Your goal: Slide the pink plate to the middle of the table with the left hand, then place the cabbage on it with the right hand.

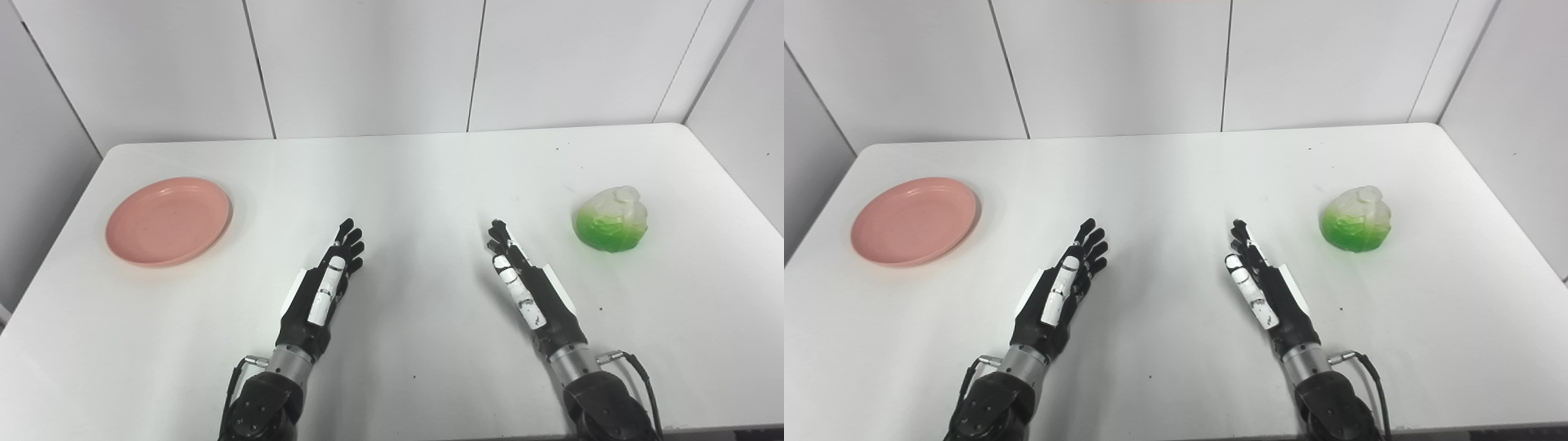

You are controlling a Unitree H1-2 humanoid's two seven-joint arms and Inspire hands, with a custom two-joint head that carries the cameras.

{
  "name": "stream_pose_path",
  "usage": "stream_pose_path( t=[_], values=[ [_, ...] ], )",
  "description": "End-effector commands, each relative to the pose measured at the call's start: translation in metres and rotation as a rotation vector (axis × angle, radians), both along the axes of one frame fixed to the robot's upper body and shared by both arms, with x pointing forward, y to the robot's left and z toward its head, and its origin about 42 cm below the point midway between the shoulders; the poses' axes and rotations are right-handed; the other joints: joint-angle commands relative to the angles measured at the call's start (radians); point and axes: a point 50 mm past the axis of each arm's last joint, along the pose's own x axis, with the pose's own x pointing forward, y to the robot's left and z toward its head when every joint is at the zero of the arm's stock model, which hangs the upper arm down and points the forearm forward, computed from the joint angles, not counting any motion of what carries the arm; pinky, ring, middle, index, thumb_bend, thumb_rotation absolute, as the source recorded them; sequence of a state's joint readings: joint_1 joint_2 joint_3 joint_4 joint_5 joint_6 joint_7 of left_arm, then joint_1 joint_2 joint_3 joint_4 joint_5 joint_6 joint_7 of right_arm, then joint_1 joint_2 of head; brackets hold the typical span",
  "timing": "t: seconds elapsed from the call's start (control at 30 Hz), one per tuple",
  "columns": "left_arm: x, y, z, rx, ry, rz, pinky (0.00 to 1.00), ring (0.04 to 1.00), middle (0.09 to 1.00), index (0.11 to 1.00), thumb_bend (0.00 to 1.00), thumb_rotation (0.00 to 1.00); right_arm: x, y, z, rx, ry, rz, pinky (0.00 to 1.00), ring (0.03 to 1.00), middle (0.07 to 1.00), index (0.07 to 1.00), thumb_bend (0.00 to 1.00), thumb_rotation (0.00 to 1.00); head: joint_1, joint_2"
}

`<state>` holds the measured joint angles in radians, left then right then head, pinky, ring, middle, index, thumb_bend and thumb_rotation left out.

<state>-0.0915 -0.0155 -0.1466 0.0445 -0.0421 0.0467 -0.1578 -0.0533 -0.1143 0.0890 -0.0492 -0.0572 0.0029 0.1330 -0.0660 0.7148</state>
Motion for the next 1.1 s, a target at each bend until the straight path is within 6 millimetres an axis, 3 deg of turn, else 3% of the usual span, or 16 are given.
stream_pose_path(
  t=[0.0,0.2,0.47,0.7,0.83,1.07],
  values=[
    [-0.001,0.003,-0.012,0.035,0.065,0.004,0.97,0.974,0.985,0.98,0.47,1.0,0.004,0.004,0.007,0.017,-0.048,0.019,0.97,0.962,0.981,0.988,0.52,1.0,0.002,0.001],
    [-0.001,0.002,-0.012,0.033,0.066,0.007,0.97,0.973,0.983,0.979,0.46,1.0,0.004,0.004,0.007,0.033,-0.044,0.022,0.98,0.961,0.98,0.985,0.5,1.0,0.004,0.002],
    [0.0,0.002,-0.012,0.034,0.069,0.009,0.96,0.97,0.98,0.975,0.46,1.0,0.004,0.005,0.007,0.069,-0.04,0.01,0.97,0.95,0.966,0.974,0.36,1.0,0.004,0.003],
    [0.0,0.002,-0.013,0.035,0.066,0.008,0.96,0.973,0.982,0.977,0.46,1.0,0.004,0.005,0.007,0.073,-0.039,0.01,0.97,0.952,0.966,0.973,0.32,1.0,0.015,-0.003],
    [0.0,-0.002,-0.014,0.033,0.064,0.004,0.97,0.976,0.985,0.977,0.47,1.0,0.004,0.002,0.006,0.072,-0.04,0.006,0.96,0.951,0.965,0.972,0.31,1.0,0.077,-0.015],
    [0.0,-0.026,-0.017,0.061,0.059,0.002,0.95,0.968,0.978,0.971,0.49,1.0,0.003,-0.015,0.005,0.07,-0.042,0.015,0.99,0.97,0.98,0.99,0.31,1.0,0.276,-0.075]
  ],
)
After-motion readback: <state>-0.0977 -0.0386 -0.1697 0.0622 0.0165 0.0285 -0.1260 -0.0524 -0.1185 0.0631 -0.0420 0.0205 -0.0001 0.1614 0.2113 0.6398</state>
